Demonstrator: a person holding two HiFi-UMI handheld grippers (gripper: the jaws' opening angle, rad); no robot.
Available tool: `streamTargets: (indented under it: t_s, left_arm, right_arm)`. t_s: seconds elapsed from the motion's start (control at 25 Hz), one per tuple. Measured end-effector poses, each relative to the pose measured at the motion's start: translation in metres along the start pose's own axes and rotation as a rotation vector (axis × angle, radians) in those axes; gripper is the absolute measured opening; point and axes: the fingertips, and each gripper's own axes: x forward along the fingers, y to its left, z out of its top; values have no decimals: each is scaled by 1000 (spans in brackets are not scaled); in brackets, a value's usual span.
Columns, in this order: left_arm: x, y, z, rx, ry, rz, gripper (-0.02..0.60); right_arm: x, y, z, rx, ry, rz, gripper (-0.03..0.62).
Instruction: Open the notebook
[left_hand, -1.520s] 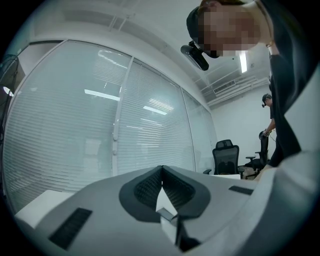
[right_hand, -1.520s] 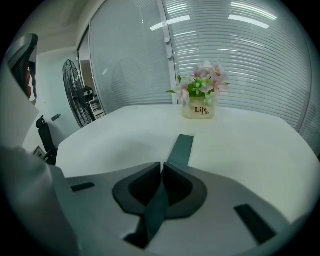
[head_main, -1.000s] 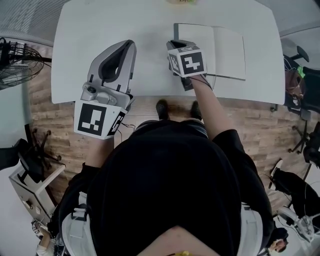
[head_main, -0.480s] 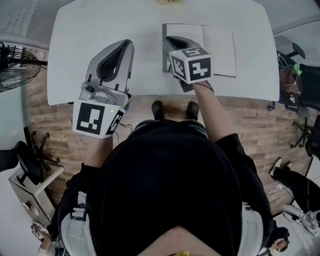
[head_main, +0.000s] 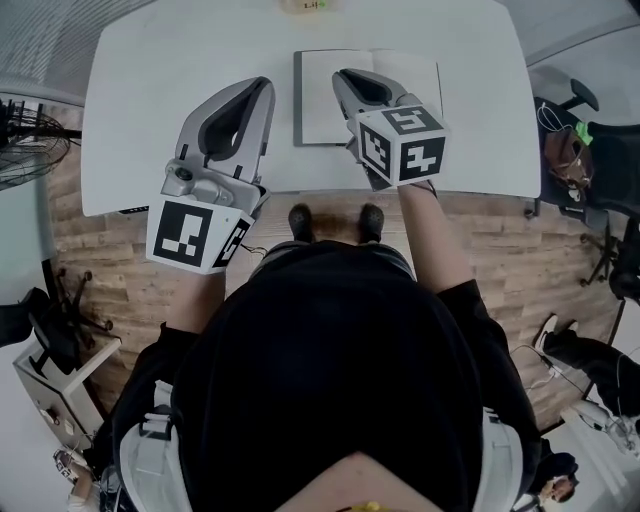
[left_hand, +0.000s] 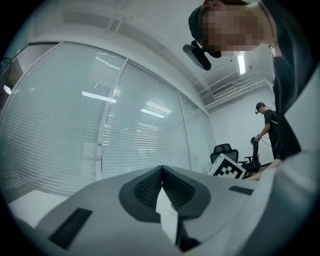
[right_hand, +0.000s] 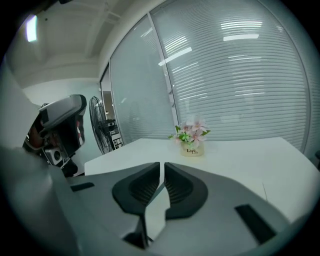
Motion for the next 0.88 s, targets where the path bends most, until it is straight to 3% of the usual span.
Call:
streamTargets:
  t_s: [0.88]
  left_arm:
    - [63, -74, 8, 13, -19, -51, 12]
  right_arm:
    - [-151, -47, 83, -116, -345, 35, 34]
